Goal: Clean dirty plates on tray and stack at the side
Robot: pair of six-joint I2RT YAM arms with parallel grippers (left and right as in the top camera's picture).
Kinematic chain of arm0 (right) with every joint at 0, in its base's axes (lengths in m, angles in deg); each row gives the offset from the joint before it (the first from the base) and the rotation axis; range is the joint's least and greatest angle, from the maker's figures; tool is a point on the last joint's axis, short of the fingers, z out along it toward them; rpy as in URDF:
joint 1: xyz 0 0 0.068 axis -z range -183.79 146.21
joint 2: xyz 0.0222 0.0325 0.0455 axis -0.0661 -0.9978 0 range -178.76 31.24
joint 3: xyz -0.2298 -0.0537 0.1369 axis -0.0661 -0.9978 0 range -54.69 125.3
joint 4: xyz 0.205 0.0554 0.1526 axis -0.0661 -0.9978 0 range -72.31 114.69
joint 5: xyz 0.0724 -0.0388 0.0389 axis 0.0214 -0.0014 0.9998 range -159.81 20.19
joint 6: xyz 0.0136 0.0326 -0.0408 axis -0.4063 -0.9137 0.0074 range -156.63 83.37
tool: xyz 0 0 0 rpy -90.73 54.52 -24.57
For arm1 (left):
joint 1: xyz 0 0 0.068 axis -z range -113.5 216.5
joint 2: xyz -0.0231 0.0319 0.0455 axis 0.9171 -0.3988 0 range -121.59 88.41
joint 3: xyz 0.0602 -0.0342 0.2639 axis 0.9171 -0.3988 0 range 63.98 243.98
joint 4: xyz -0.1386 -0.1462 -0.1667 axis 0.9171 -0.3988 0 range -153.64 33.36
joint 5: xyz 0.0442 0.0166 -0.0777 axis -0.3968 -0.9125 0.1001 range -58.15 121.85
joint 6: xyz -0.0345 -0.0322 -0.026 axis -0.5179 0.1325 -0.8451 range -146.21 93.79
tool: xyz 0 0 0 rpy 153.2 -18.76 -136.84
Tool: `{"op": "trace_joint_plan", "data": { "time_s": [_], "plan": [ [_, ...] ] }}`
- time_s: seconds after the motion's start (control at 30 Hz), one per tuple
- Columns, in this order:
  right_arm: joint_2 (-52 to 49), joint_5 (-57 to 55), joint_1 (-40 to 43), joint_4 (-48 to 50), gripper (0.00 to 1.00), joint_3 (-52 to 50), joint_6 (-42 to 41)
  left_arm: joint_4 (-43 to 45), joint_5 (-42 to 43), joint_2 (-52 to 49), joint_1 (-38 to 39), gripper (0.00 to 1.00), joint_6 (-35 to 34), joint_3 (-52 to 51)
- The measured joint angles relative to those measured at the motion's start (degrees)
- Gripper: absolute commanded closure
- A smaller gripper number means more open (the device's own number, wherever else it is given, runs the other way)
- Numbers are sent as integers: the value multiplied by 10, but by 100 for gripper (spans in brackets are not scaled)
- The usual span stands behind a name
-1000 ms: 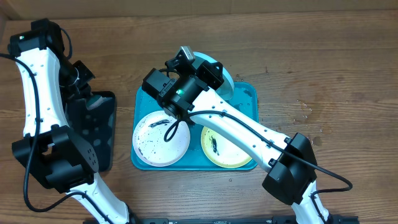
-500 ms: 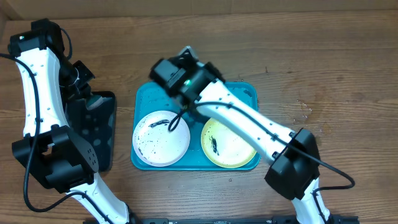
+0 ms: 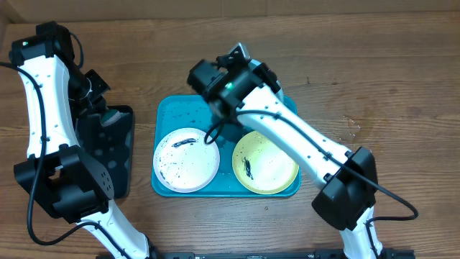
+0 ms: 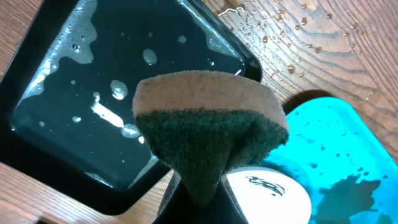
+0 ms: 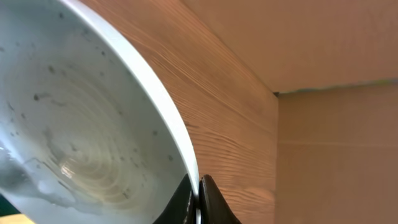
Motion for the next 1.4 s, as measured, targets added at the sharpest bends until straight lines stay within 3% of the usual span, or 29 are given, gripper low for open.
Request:
{"op": "trace_joint_plan", "data": {
  "time_s": [0.13, 0.37, 0.67, 0.8, 0.9, 1.03, 1.13, 1.4],
  "plan": [
    [2, 2, -27, 61, 96, -7, -43, 5, 8, 0, 0, 96, 0, 0],
    [12, -4, 30, -27, 96, -8, -97, 10, 13, 0, 0, 96, 9, 0],
    [66, -215, 24, -85, 96, -8, -119, 12, 13, 0, 0, 96, 11, 0],
    [69, -235, 17, -72, 96, -8, -119, 12, 13, 0, 0, 96, 11, 0],
    [69, -177, 16, -41, 96, -8, -119, 12, 15, 0, 0, 96, 11, 0],
    [69, -8, 41, 5, 96, -8, -121, 12, 20, 0, 0, 96, 11, 0],
    [69, 125, 92, 29, 96, -8, -122, 12, 22, 0, 0, 96, 11, 0],
    [69, 351, 290, 59, 96, -8, -126, 12, 24, 0, 0, 96, 11, 0]
  ]
}}
